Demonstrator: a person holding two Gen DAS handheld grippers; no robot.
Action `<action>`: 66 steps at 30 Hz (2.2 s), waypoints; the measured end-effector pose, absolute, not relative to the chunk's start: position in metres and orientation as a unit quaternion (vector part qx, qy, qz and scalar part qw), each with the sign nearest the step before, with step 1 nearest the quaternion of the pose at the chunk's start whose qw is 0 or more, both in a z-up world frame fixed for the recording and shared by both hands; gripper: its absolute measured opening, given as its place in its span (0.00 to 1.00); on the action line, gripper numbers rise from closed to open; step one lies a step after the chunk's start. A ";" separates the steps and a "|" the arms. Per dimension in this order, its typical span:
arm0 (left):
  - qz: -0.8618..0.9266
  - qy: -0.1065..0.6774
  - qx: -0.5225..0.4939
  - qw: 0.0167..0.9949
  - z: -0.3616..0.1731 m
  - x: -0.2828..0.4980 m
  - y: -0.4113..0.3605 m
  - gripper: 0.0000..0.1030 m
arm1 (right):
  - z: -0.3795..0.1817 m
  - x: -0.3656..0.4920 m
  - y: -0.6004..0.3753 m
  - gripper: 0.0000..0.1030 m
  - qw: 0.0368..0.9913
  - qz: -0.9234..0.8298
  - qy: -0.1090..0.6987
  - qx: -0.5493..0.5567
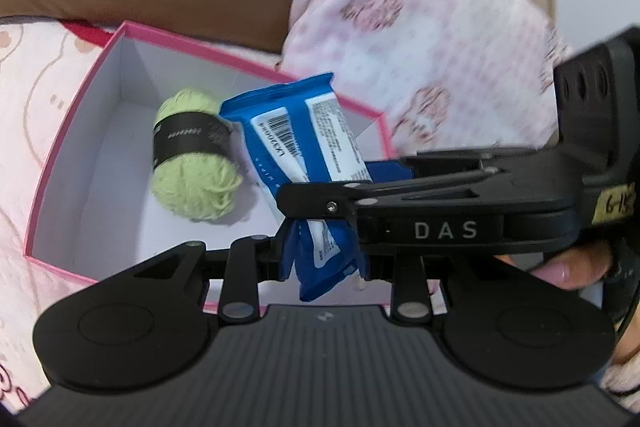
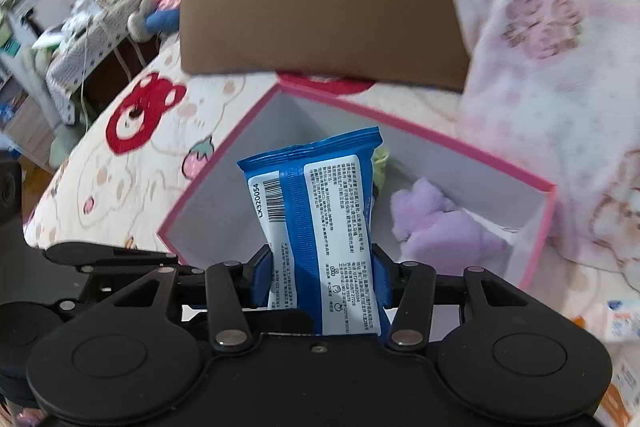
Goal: Organize objects
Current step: 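Lower the blue packet into the pink box beside the yarn ball, then open the right gripper to release the blue packet in the box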
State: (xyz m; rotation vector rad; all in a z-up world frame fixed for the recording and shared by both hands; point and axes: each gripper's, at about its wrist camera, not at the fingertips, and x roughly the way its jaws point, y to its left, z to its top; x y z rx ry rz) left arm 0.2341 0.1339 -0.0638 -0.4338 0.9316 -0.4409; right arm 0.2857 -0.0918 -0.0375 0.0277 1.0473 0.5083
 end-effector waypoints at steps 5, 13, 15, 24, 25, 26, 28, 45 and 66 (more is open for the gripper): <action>-0.191 0.467 -0.192 0.842 -0.088 0.250 0.125 0.27 | -0.071 0.302 -0.092 0.53 0.826 0.240 0.509 0.014; -0.210 0.468 -0.188 0.838 -0.094 0.256 0.136 0.27 | -0.085 0.310 -0.099 0.51 0.822 0.249 0.511 0.028; -0.206 0.468 -0.189 0.838 -0.095 0.257 0.140 0.28 | -0.087 0.312 -0.105 0.50 0.826 0.243 0.508 0.036; -0.183 0.436 -0.238 0.848 -0.077 0.249 0.180 0.32 | -0.089 0.310 -0.108 0.50 0.833 0.239 0.500 -0.003; -0.181 0.431 -0.237 0.852 -0.074 0.249 0.182 0.33 | -0.088 0.307 -0.106 0.50 0.831 0.252 0.495 -0.018; -0.180 0.427 -0.235 0.854 -0.071 0.249 0.183 0.33 | -0.087 0.303 -0.103 0.50 0.827 0.265 0.494 -0.032; -0.180 0.425 -0.241 0.854 -0.071 0.250 0.185 0.33 | -0.085 0.296 -0.092 0.50 0.817 0.293 0.491 -0.065; -0.103 0.412 -0.195 0.884 -0.098 0.271 0.183 0.40 | -0.092 0.300 -0.008 0.51 0.701 0.418 0.488 -0.308; -0.041 0.482 -0.145 0.863 -0.128 0.276 0.175 0.33 | -0.093 0.296 -0.061 0.63 0.763 0.322 0.530 -0.184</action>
